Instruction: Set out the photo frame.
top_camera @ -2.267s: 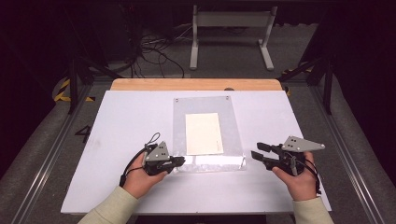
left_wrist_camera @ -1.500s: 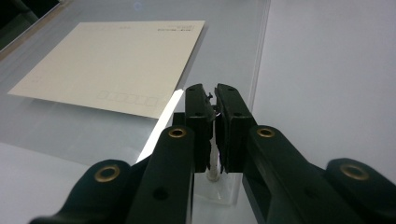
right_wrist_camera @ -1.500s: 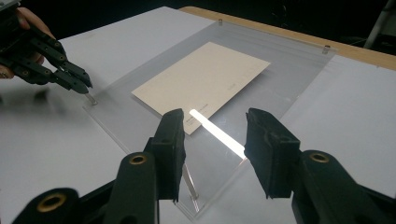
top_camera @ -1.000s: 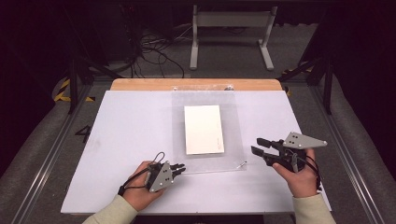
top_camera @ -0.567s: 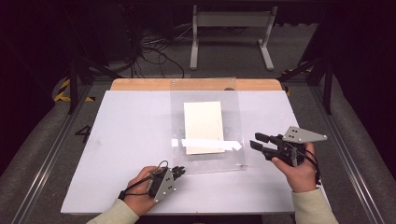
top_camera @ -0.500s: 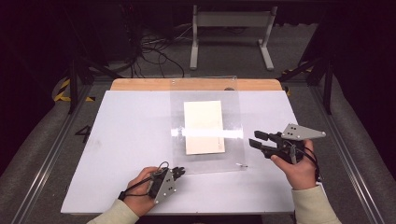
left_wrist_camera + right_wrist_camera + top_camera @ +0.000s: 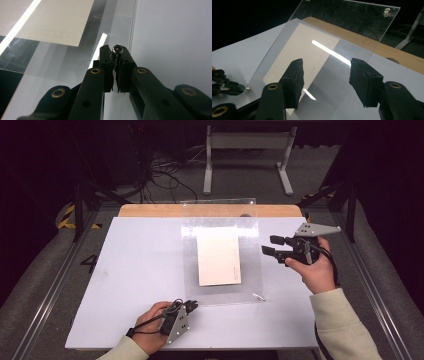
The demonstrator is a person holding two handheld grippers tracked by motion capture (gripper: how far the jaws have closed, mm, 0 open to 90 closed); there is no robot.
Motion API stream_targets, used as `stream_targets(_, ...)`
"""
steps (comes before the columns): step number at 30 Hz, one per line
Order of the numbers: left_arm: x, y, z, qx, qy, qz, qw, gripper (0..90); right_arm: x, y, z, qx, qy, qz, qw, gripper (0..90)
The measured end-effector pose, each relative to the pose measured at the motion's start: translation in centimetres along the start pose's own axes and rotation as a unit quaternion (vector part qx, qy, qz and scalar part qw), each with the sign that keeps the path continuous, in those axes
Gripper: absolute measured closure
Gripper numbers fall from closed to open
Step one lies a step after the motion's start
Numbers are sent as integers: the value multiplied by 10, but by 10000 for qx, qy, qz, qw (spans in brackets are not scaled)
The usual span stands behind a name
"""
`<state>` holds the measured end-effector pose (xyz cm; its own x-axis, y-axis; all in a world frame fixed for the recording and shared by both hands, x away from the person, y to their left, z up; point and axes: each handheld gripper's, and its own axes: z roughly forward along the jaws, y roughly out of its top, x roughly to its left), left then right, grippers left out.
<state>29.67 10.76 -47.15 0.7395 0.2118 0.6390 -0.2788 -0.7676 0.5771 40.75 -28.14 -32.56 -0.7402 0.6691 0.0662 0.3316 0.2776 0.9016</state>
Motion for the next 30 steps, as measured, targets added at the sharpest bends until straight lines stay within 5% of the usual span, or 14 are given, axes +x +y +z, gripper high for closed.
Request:
stream_targets(7, -6, 0, 0, -31, 110, 11, 9999, 851, -18, 29, 16, 180, -93, 97, 9997, 411)
stream_targets(13, -7, 0, 0, -81, 186, 101, 9997, 851, -46, 35, 37, 182, -211, 685, 9973, 384)
stream_targets(19, -8, 0, 0, -78, 233, 172, 9995, 851, -65, 40, 56, 197, -328, 1021, 9940, 347)
stream_targets(30, -9, 0, 0, -70, 301, 248, 9992, 850, -67, 40, 90, 325, -285, 1260, 9911, 312)
